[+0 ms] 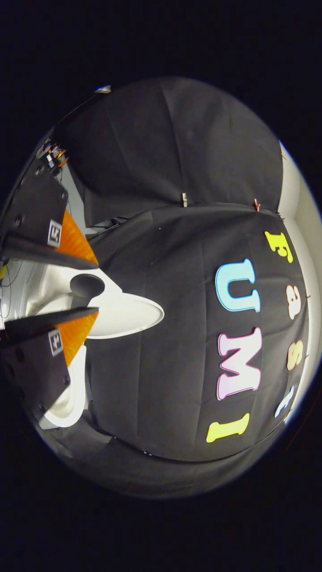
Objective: Open the toilet lid.
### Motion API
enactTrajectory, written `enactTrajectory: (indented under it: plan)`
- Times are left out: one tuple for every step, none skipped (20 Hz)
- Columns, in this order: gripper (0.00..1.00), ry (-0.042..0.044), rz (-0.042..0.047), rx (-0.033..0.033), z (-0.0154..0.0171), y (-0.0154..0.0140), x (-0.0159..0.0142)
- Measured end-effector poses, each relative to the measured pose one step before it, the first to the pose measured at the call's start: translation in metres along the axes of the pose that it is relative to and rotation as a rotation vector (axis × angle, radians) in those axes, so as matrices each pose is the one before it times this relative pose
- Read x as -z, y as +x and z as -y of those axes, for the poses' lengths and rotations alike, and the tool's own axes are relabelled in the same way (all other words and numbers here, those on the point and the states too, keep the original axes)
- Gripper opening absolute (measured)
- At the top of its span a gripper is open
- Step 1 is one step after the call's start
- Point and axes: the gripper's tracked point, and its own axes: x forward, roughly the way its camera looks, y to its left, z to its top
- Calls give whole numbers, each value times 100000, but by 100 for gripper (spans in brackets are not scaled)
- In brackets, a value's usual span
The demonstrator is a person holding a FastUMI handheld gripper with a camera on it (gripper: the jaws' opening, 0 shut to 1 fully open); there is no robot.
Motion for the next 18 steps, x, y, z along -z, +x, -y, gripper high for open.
enactTrajectory:
  plan:
    - [65,927,1377,-531,44,-450,-604]
    - [80,71,1733,-85,232,-536,-578]
    - [95,-294,1612,-306,35,-586,-694]
    - [98,-284,1262,-164,143,-683,-633]
    - [97,-107,1031,-554,158,-707,-686]
    - [97,-339,1101,-881,85,-838,-709]
    - [97,-685,1271,-613,242,-968,-867]
    - [97,-759,1469,-253,492,-1106,-966]
    - [98,-900,1743,-170,469,-1171,-1003]
    - [97,-1380,1816,411,637,-1257,-924]
    - [98,-1881,1893,696,859,-1273,-889]
    - [98,-2010,1708,1042,923,-1334,-772]
    - [98,-1401,1764,1306,1115,-1388,-883]
    - [98,-430,1739,1395,1327,-1279,-902]
    - [98,632,1854,958,1197,-1298,-930]
    - [98,1183,2082,1143,1143,-1282,-995]
    - [98,1041,2162,1369,1287,-1168,-991]
    - [98,759,2016,1401,1219,-1089,-871]
